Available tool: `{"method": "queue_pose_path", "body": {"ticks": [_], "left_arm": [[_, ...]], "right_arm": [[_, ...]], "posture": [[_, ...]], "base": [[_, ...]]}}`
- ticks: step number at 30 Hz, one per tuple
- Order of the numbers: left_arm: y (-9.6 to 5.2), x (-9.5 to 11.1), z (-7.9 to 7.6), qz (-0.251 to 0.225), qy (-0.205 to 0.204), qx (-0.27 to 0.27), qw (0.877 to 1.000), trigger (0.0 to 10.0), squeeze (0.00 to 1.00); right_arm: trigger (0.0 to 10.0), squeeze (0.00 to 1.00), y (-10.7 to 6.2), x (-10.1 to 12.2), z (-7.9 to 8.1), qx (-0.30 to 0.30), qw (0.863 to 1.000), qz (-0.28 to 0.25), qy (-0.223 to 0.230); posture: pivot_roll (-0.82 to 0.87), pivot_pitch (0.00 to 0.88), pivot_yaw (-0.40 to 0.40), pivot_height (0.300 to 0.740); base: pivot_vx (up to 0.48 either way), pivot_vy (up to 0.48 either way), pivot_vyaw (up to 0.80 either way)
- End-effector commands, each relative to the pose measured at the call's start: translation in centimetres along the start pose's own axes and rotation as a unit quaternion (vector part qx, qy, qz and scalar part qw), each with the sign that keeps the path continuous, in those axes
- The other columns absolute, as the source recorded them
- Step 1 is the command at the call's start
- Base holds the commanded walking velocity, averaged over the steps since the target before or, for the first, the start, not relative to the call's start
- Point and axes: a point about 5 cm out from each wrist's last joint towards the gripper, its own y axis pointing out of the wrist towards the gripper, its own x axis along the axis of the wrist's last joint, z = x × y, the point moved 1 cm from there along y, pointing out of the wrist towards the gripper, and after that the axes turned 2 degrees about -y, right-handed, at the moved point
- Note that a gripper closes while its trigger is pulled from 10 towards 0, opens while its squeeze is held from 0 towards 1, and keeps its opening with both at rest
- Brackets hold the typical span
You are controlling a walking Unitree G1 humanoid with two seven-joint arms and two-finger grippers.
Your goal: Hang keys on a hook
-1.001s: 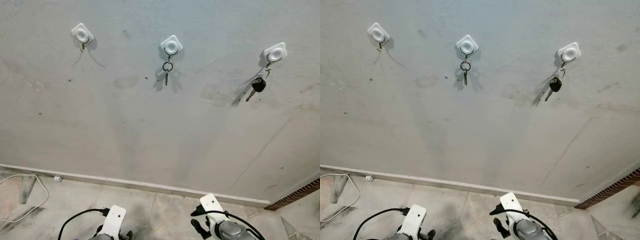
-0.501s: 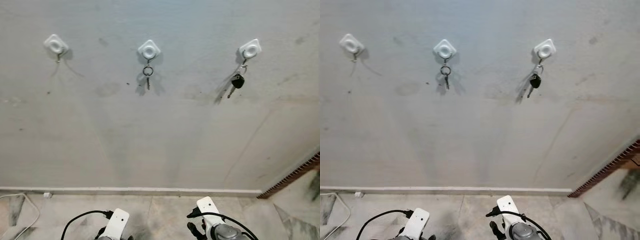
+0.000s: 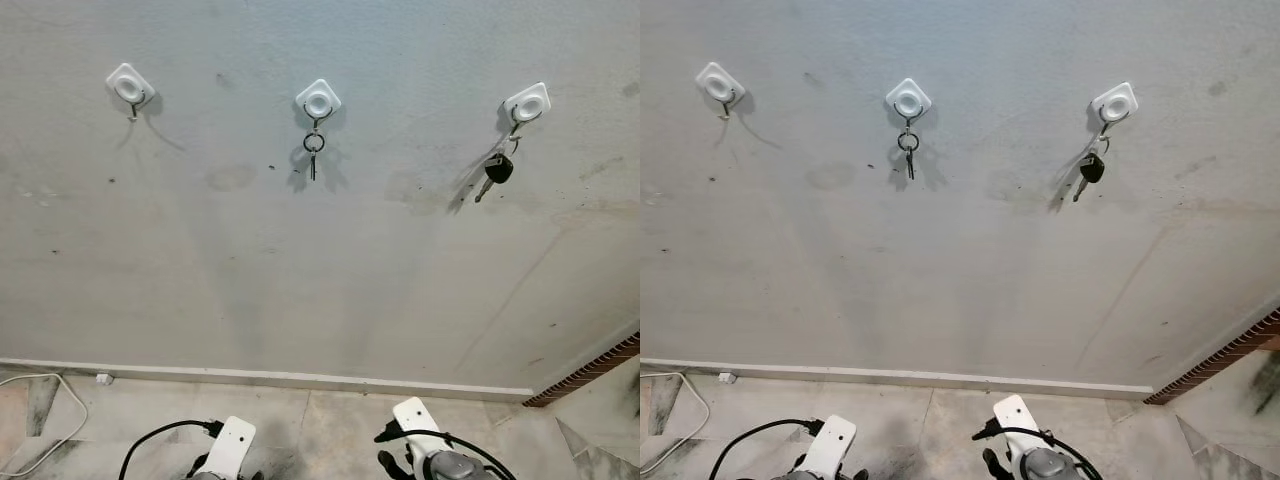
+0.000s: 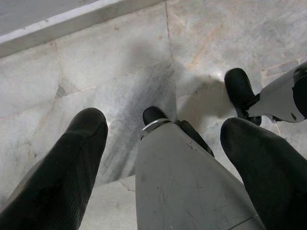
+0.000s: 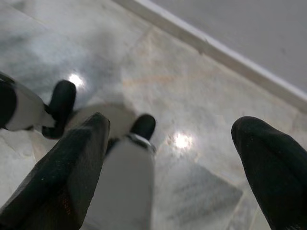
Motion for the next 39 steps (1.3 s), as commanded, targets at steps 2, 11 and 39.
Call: {"method": "queue_pose_path", "body": {"ticks": [2,11,39], "left_arm": [[-0.2,-1.5,-0.3,0.029,-0.001,-0.009,1.000,10.0,0.00],[-0.2,-1.6,-0.1,0.033,0.009,-0.009,0.999,10.0,0.00],[-0.3,-1.5,0.4,0.027,0.024,-0.014,0.999,10.0,0.00]], "right_arm": [[10.0,0.00,0.1,0.4,0.2,0.002,1.000,0.001,0.001],[10.0,0.00,0.5,2.3,1.5,0.018,0.999,-0.017,0.022],[10.0,0.00,-0.6,-2.3,-1.4,-0.014,0.999,0.038,0.021]], "posture": [[-0.01,0.102,0.000,0.740],[-0.02,0.105,0.006,0.740],[-0.02,0.107,0.011,0.740]], "base": [[0.000,0.259,0.00],[0.000,0.357,0.00],[0.000,0.358,0.00]]}}
